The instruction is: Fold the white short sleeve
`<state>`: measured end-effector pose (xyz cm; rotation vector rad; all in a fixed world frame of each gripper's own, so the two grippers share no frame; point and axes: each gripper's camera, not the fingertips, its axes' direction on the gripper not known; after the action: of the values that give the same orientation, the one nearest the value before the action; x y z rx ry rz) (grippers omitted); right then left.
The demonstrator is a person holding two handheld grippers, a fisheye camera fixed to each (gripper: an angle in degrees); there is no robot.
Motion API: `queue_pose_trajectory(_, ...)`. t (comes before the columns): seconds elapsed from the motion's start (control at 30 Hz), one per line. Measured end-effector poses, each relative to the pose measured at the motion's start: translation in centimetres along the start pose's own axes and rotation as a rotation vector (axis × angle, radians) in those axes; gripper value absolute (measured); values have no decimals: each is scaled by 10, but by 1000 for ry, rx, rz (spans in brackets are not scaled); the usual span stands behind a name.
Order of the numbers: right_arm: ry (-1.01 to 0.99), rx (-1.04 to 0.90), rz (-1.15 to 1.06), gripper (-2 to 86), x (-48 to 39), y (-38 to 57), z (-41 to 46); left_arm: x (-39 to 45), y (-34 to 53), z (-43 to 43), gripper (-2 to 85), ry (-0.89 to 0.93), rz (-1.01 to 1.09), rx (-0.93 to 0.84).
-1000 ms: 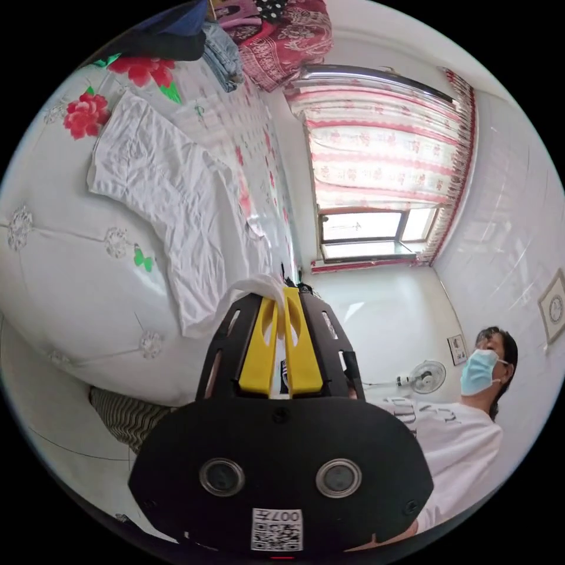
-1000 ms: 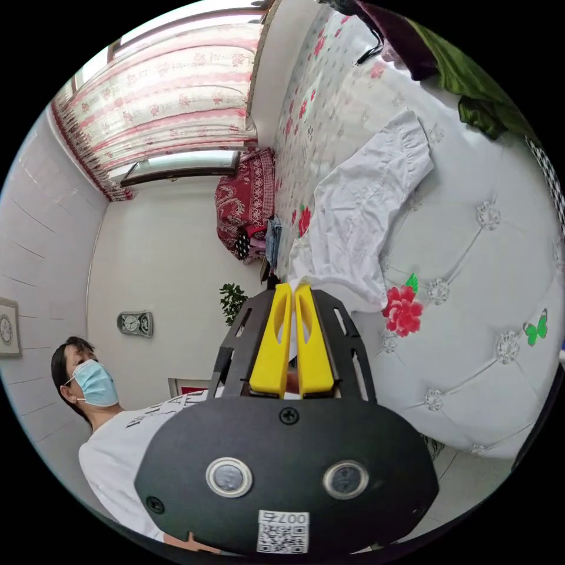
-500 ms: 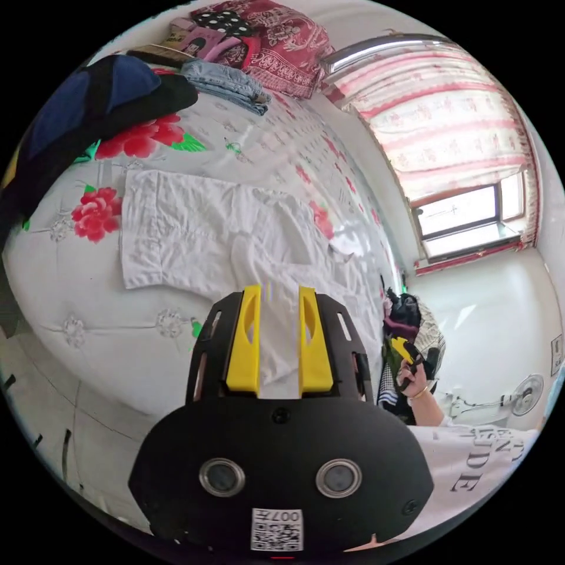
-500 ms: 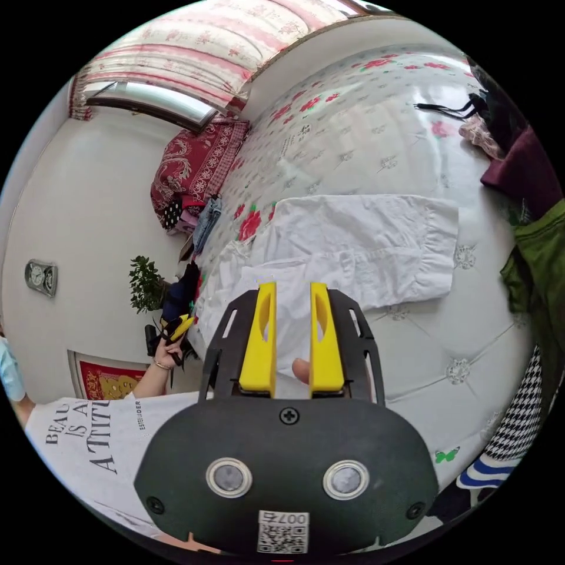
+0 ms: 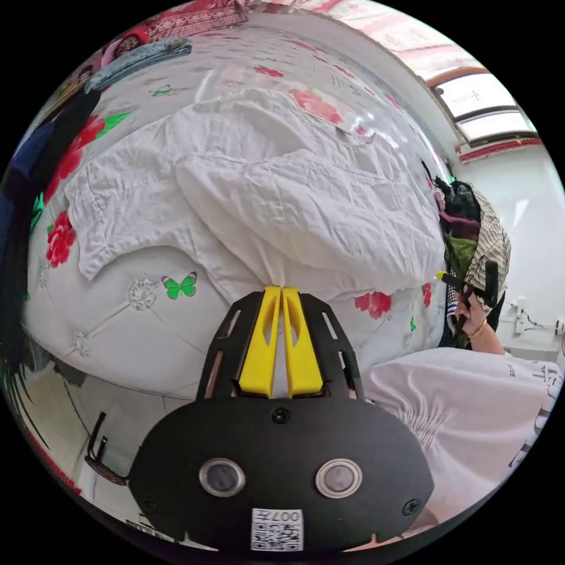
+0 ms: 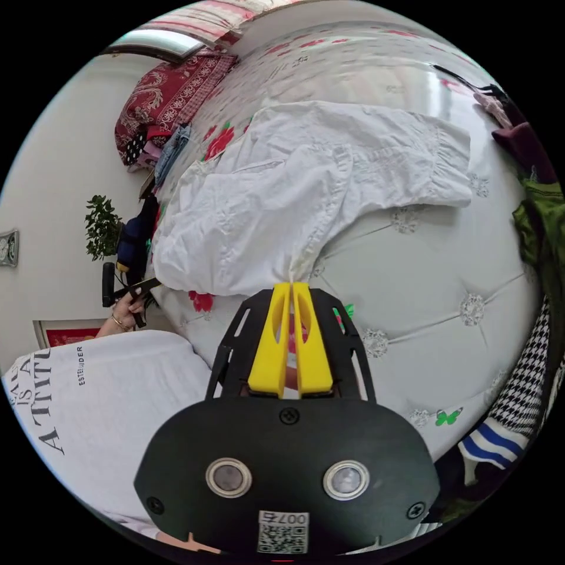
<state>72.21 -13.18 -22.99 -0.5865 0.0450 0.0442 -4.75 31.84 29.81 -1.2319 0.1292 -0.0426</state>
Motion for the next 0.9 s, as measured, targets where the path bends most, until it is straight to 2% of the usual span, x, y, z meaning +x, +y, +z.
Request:
queue_pose_trajectory(0.17, 42, -68, 30, 0, 1, 40, 13, 11, 36, 20, -7, 106, 25, -98)
queue_pose_trajectory(0.27, 106, -78, 107, 4, 2, 59, 29, 16, 59, 20, -1, 115, -29, -30)
queue_pose_trajectory(0.37, 138, 46, 135, 15, -5, 64, 1, 20, 70, 2, 31, 86, -17, 9)
queue_pose_trajectory(0.43, 196, 172, 54, 23, -30, 55, -29, 23, 71, -18, 43, 23, 14, 54)
queue_pose_trajectory(0.57, 204, 234, -146, 35, -83, 12, -34, 38, 44, -57, 65, -67, 82, 197)
queue_pose_trajectory(0.73, 159, 125, -368, 51, -153, -64, 27, 81, -20, -37, 104, -95, 267, 221)
queue_pose_trajectory(0.9, 154, -39, -463, 47, -203, -117, 106, 109, -66, 19, 108, -142, 341, 59)
